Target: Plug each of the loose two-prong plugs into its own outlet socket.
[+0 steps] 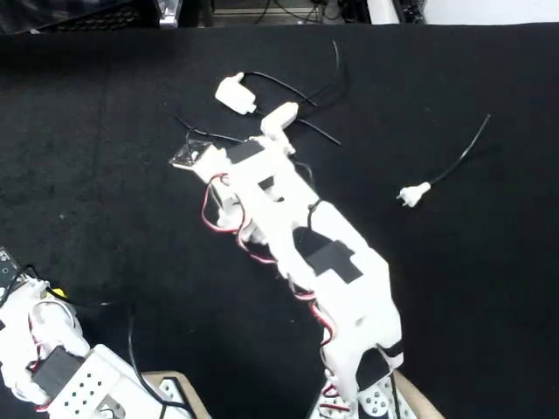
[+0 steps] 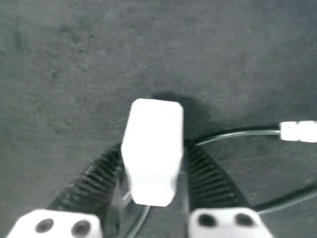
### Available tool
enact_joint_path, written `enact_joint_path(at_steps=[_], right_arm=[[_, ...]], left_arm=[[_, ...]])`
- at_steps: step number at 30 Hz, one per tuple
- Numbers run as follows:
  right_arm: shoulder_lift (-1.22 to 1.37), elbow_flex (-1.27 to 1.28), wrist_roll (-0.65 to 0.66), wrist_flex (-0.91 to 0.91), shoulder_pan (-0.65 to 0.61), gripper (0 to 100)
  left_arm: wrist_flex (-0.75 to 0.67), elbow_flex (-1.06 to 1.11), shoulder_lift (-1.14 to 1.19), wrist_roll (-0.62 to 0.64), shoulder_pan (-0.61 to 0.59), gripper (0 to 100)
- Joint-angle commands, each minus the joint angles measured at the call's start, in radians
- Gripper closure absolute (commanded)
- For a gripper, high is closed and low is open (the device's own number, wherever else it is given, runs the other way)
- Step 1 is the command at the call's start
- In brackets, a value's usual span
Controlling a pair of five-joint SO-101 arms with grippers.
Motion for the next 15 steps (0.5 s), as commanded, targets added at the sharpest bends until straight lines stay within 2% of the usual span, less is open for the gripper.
enact_joint_path(at_steps=[1, 3, 15], right_arm=[[-0.002, -0.012, -0.049, 0.006, -0.049, 61.1], [-0.022, -0.015, -0.025, 0.008, -0.068, 55.7], [-0.282, -0.013, -0.025, 0.037, -0.055, 55.4]], left_arm=[[0.008, 0.021, -0.003, 0.006, 0.031, 78], [0.006, 0.021, -0.003, 0.006, 0.033, 78], [0.009, 0.021, -0.003, 0.006, 0.033, 78]])
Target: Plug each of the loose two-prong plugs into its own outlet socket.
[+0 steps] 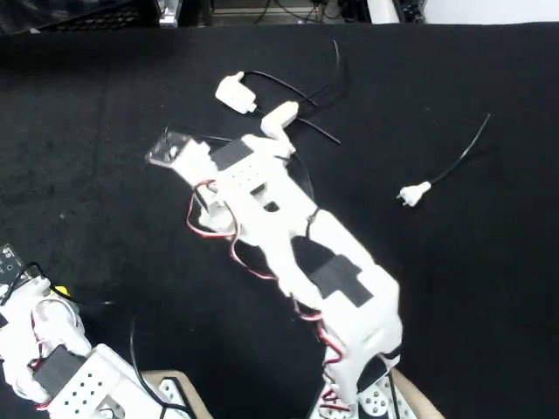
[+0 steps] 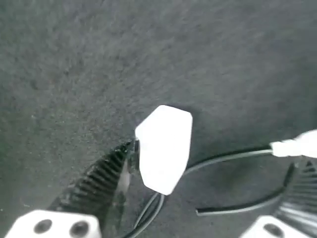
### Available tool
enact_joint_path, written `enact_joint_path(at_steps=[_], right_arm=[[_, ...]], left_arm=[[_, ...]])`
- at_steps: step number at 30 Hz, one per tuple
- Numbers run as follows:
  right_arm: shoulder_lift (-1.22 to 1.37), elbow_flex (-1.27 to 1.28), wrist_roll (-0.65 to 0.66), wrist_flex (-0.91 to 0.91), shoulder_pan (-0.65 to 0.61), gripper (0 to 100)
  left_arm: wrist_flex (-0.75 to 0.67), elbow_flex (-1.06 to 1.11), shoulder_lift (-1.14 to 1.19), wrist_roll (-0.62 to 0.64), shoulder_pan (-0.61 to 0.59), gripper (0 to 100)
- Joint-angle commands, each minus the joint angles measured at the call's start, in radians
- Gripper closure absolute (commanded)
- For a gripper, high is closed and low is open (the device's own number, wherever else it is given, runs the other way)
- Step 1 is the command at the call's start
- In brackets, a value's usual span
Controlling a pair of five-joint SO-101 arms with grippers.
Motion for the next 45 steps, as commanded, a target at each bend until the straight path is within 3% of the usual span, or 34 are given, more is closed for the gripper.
enact_joint_path(at_steps=[1, 7, 21, 35, 40, 45], right_arm=[[-0.127, -0.019, 0.009, 0.035, 0.031, 55.4], [-0.148, 0.005, 0.015, -0.002, 0.150, 55.4], [-0.058, 0.153, 0.006, -0.087, 0.097, 55.4], [-0.038, 0.209, -0.071, -0.115, -0.141, 55.4], [-0.054, 0.205, -0.066, -0.101, -0.137, 55.4], [-0.120, 0.093, -0.071, -0.005, -0.005, 55.4]], left_arm=[[0.009, 0.021, -0.003, 0.006, 0.007, 78], [0.009, 0.021, -0.003, 0.006, 0.007, 78], [0.009, 0.021, -0.003, 0.006, 0.007, 78], [0.009, 0.021, -0.003, 0.006, 0.007, 78], [0.009, 0.021, -0.003, 0.006, 0.007, 78], [0.006, 0.021, -0.003, 0.006, 0.007, 78]])
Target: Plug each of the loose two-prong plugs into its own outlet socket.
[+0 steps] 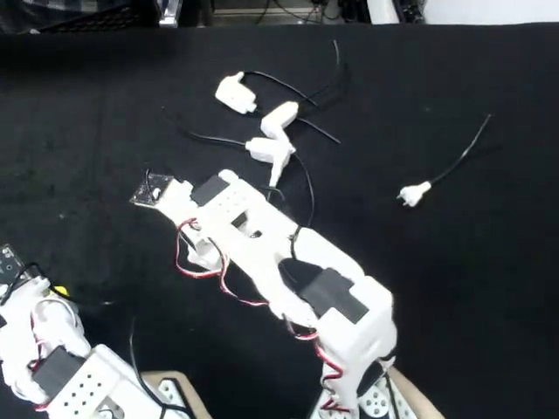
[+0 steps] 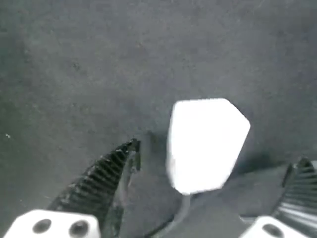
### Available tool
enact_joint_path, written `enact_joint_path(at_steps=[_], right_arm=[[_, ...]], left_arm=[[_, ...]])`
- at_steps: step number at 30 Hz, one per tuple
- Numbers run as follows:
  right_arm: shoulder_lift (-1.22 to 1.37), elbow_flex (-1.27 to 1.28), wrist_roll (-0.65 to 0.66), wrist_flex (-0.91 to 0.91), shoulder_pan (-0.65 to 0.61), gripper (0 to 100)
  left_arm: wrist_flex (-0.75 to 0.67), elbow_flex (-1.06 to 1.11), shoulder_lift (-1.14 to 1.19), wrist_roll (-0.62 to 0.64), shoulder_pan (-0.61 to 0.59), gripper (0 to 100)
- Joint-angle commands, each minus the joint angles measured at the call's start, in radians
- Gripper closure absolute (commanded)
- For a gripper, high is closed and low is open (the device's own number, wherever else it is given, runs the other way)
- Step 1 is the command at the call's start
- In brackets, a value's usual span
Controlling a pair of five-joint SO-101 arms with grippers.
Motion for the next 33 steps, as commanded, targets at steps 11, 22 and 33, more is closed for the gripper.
enact_joint_path(at_steps=[11, 22, 33], right_arm=[[-0.349, -0.246, 0.043, 0.275, 0.519, 55.4], [-0.371, 0.197, 0.084, 0.074, 0.907, 55.4], [-0.412, 0.615, -0.023, -0.272, 0.801, 55.4]], left_arm=[[0.008, 0.021, -0.003, 0.006, 0.004, 78], [0.029, 0.021, -0.003, -0.097, 0.007, 78], [0.043, -0.035, 0.000, -0.098, -0.013, 75]])
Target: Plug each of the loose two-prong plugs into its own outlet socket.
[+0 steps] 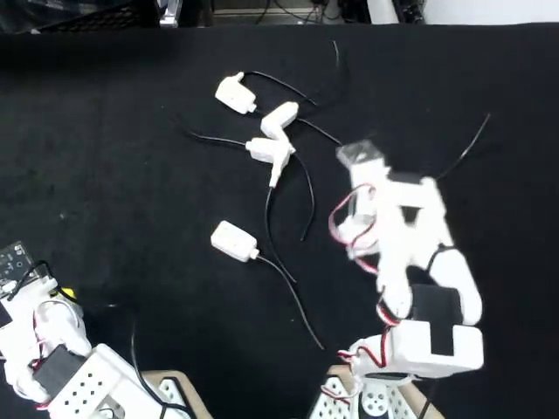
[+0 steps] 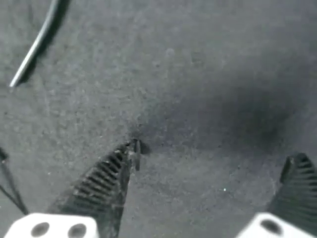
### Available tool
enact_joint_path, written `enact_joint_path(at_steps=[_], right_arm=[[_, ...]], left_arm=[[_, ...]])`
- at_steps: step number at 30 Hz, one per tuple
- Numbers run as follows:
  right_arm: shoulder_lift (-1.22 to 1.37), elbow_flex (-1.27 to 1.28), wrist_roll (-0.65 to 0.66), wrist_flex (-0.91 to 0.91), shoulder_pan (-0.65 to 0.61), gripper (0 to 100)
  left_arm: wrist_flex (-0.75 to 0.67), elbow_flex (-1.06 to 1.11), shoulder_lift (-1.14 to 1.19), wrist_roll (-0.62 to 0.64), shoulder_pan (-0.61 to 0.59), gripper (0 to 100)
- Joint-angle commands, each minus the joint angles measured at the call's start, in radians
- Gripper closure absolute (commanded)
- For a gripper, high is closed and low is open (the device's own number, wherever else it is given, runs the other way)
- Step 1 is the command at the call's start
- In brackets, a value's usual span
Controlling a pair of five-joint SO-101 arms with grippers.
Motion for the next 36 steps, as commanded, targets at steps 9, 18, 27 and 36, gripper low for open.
enact_joint_path(at_steps=[9, 18, 27, 36], right_arm=[[-0.096, 0.077, -0.068, -0.077, -0.028, 55.4], [-0.096, 0.079, -0.066, -0.078, -0.029, 55.4], [-0.096, 0.079, -0.061, -0.078, -0.031, 55.4], [-0.096, 0.079, -0.061, -0.080, -0.031, 55.4]], left_arm=[[0.052, -0.331, 0.361, 0.091, -0.010, 75], [-0.091, -0.722, 1.163, 0.198, 0.035, 75], [-0.098, -1.067, 1.754, 0.368, 0.094, 75], [-0.097, -1.225, 1.929, 0.368, 0.085, 85]])
